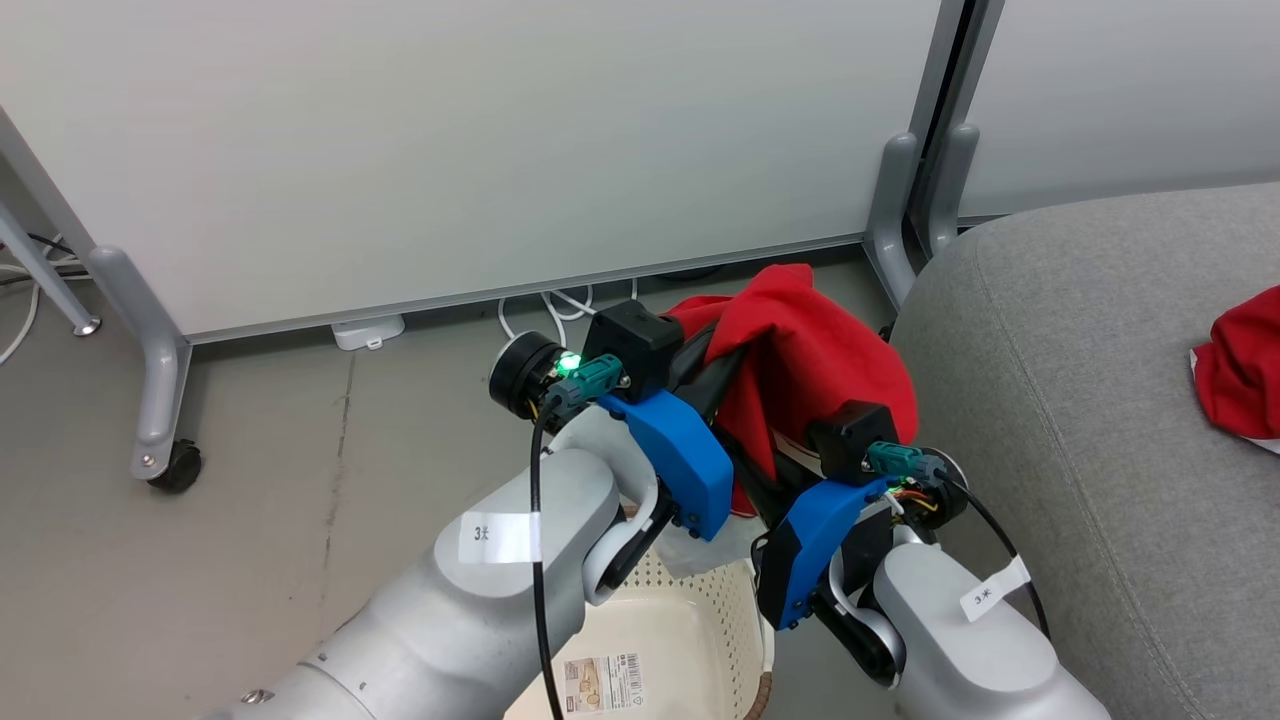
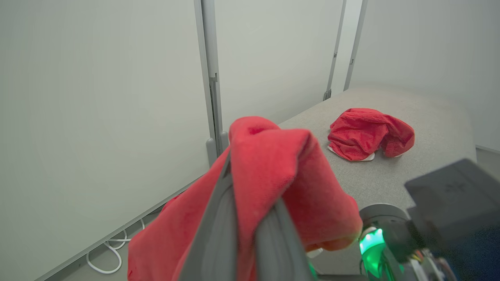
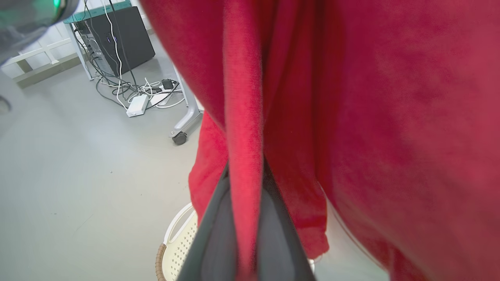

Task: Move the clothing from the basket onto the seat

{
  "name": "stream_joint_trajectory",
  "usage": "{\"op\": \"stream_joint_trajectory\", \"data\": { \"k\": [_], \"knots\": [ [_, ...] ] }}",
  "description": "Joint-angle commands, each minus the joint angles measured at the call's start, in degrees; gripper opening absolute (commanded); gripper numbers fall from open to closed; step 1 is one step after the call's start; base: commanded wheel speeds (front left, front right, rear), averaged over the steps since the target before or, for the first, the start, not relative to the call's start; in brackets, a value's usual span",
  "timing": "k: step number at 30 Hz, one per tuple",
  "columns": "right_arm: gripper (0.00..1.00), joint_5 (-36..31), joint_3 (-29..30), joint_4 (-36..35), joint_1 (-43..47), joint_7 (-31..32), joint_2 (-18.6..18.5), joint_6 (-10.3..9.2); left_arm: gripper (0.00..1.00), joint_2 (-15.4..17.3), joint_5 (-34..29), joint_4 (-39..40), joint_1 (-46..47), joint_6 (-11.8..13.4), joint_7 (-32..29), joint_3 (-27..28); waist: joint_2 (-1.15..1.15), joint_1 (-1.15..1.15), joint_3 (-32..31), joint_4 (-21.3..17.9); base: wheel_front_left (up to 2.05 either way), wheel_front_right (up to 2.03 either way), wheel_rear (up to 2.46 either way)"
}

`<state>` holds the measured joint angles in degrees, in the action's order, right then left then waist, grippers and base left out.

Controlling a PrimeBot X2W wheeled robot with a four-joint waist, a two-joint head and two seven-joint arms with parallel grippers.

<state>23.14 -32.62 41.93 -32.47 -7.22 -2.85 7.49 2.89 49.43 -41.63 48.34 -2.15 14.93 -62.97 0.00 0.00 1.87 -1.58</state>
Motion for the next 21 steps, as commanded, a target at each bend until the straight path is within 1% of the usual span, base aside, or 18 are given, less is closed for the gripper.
{"op": "stream_joint_trajectory", "data": {
  "k": [1,7,8,9,10,11,12,13,14,21],
  "knots": [
    [0.00,0.11,-0.15,0.35,-0.49,-0.37,-0.07,0.01,0.00,0.00,0.17,0.00,0.05,-0.24,0.40,0.31,0.00,0.00,-0.01,-0.01,0.00,0.00,0.00],
    [0.00,0.71,-0.83,0.89,-0.72,-0.72,-0.07,0.01,0.00,-0.01,0.31,-0.18,-0.04,-0.15,0.41,0.08,0.00,0.00,-0.15,-0.12,0.00,0.00,0.00],
    [0.00,0.77,-0.92,0.95,-0.69,-0.77,-0.07,0.01,0.02,-0.01,0.31,-0.19,-0.08,-0.14,0.41,0.06,0.00,0.00,-0.19,-0.13,0.00,0.00,0.00],
    [0.00,0.83,-1.00,0.98,-0.68,-0.73,-0.07,0.01,0.07,-0.01,0.31,-0.20,-0.12,-0.13,0.41,0.03,0.00,0.00,-0.23,-0.14,0.00,0.00,0.00],
    [0.00,0.88,-1.06,1.07,-0.69,-0.76,-0.07,0.01,0.32,-0.01,0.32,-0.23,-0.15,-0.13,0.41,0.00,0.00,0.00,-0.26,-0.16,0.00,0.00,0.00],
    [0.00,0.93,-1.08,1.17,-0.72,-0.79,-0.07,0.01,0.48,-0.01,0.31,-0.25,-0.17,-0.12,0.41,-0.02,0.00,0.00,-0.29,-0.16,0.00,0.00,0.00],
    [0.00,0.95,-1.12,1.29,-0.77,-0.85,-0.07,0.01,0.74,-0.01,0.25,-0.27,-0.17,-0.09,0.41,-0.04,0.00,0.00,-0.32,-0.17,0.00,0.00,0.00],
    [0.00,0.96,-1.14,1.40,-0.83,-0.90,-0.07,0.01,0.97,-0.01,0.21,-0.28,-0.17,-0.06,0.41,-0.04,0.00,0.00,-0.34,-0.17,0.00,0.00,0.00],
    [0.00,1.02,-1.18,1.49,-0.89,-0.93,-0.07,0.01,1.00,-0.01,0.16,-0.29,-0.19,-0.02,0.41,-0.05,0.00,0.00,-0.36,-0.18,0.00,0.00,0.00],
    [0.00,1.36,-1.49,1.69,-0.93,-1.20,-0.06,0.01,1.00,0.00,-0.52,0.10,-1.19,0.07,0.34,0.70,0.00,0.00,-0.52,-0.30,0.00,0.00,0.00]
  ]
}}
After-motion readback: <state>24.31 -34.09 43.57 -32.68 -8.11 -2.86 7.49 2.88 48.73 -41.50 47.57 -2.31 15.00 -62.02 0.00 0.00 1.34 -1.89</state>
